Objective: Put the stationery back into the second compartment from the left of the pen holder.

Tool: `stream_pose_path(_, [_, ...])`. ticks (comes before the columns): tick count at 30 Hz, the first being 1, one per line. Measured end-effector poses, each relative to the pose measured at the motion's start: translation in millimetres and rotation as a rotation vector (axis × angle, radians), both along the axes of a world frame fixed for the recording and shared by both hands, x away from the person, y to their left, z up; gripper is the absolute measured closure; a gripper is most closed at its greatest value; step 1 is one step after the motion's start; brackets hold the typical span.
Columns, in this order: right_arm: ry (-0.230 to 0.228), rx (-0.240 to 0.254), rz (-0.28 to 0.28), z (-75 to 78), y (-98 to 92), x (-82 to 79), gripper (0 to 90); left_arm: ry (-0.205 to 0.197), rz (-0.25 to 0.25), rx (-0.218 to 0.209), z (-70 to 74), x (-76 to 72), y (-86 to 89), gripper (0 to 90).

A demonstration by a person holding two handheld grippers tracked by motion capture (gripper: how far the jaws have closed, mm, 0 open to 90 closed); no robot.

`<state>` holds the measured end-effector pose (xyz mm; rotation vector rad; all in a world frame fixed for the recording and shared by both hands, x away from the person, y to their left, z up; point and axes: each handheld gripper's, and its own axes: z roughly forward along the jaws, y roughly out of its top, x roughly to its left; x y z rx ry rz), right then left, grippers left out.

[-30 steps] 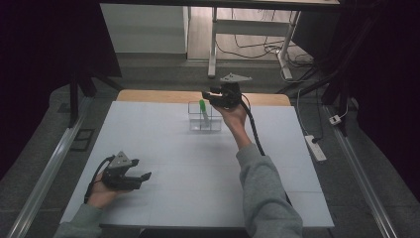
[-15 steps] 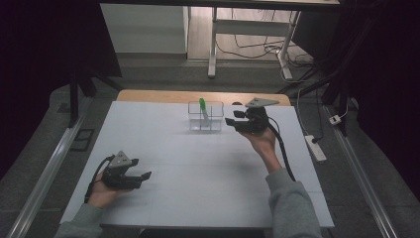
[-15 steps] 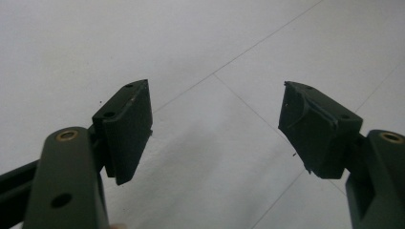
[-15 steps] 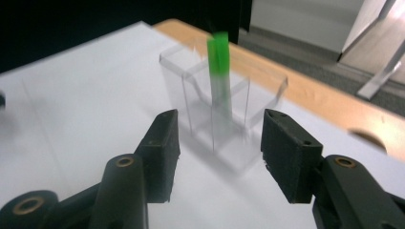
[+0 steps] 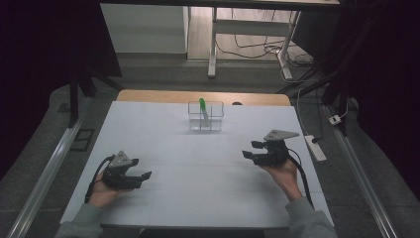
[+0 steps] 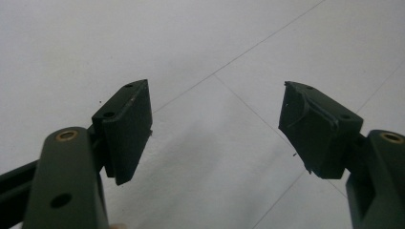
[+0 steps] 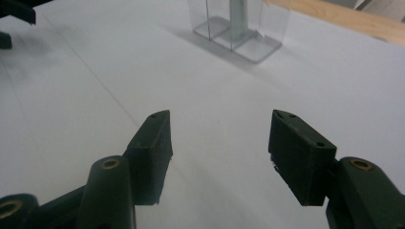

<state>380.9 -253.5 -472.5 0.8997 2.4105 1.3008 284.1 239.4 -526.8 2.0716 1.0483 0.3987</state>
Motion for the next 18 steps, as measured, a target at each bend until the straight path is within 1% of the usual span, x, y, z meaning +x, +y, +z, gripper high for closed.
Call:
stream_pose_path(3, [0.018,-0.012,-0.011,-8.4,-14.0,-9.8,38.6,0.001,0.003,0.002,-0.1,0.6,0.5,26.9])
stream_pose_path(5, [0.022,-0.04,-0.019,-12.5,-19.8,-15.0,38.0,0.0,0.004,0.0,0.0,0.6,0.3,26.9])
stream_pose_path(9, [0.026,-0.034,-0.023,-16.5,-29.3,-21.9,37.5,-0.002,0.006,-0.001,0.4,0.4,0.4,27.0])
stream_pose_path(11, [0.026,-0.026,-0.023,-17.8,-31.6,-23.8,37.4,-0.003,0.006,-0.001,0.5,0.6,0.4,27.0])
stream_pose_path(14, [0.022,-0.032,-0.018,-19.0,-31.1,-25.1,36.9,-0.004,0.007,-0.003,0.7,0.6,0.3,27.0])
stream_pose_path(15, [0.017,-0.042,-0.016,-19.2,-30.7,-25.5,36.9,-0.004,0.007,-0.005,0.8,0.8,0.4,27.0])
stream_pose_path(16, [0.017,-0.035,-0.01,-19.9,-29.6,-26.0,36.4,-0.004,0.007,-0.006,0.7,1.0,0.4,27.0])
stream_pose_path(18, [0.006,-0.056,-0.008,-20.0,-29.0,-27.4,35.4,-0.003,0.009,-0.006,0.5,1.5,0.6,26.9])
